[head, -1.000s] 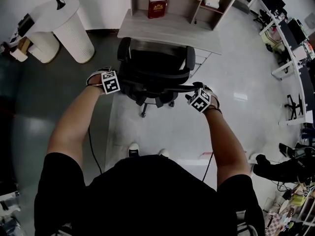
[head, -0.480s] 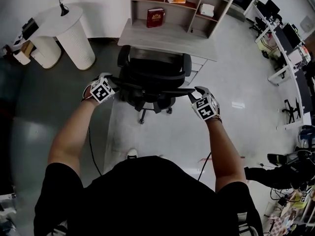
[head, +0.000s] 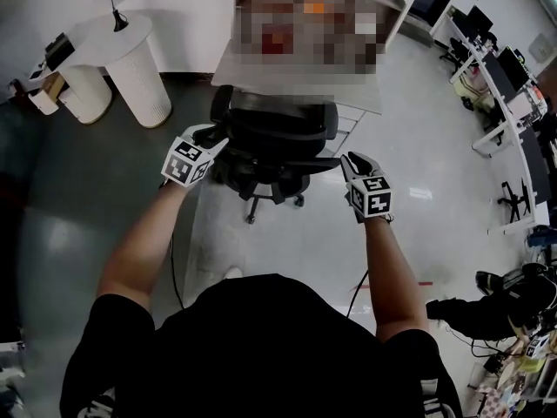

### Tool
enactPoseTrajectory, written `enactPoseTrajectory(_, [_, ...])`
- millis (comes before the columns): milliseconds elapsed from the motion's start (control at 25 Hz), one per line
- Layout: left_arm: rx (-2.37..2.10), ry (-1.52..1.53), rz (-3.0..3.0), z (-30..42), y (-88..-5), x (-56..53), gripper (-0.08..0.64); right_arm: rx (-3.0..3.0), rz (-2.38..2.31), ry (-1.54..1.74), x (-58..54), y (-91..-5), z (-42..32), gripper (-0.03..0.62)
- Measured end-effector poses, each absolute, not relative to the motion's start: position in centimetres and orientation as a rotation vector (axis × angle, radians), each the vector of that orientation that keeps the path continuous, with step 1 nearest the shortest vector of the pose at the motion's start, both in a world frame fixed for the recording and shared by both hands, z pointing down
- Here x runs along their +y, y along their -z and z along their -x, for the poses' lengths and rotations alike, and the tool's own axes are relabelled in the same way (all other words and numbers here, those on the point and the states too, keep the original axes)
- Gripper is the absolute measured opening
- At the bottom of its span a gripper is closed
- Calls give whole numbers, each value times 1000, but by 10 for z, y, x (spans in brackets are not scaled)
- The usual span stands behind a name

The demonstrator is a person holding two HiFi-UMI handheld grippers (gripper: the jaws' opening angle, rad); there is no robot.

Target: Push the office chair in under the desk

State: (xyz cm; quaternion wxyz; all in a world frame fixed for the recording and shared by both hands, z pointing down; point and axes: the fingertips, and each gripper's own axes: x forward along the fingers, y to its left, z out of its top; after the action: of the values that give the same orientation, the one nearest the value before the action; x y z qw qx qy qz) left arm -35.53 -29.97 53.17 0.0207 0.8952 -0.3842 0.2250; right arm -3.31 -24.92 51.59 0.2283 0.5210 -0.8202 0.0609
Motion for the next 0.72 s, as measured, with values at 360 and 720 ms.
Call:
enactPoseTrajectory(360, [-1238,-369,-2804,341,-479,-272,27,-2349,-1570,-159,-228,-468,33,26])
enactPoseTrajectory(720, [-1197,-309,-2778,343,-474,-258,17,-2383,-1615,-145,-210,-447,38,20])
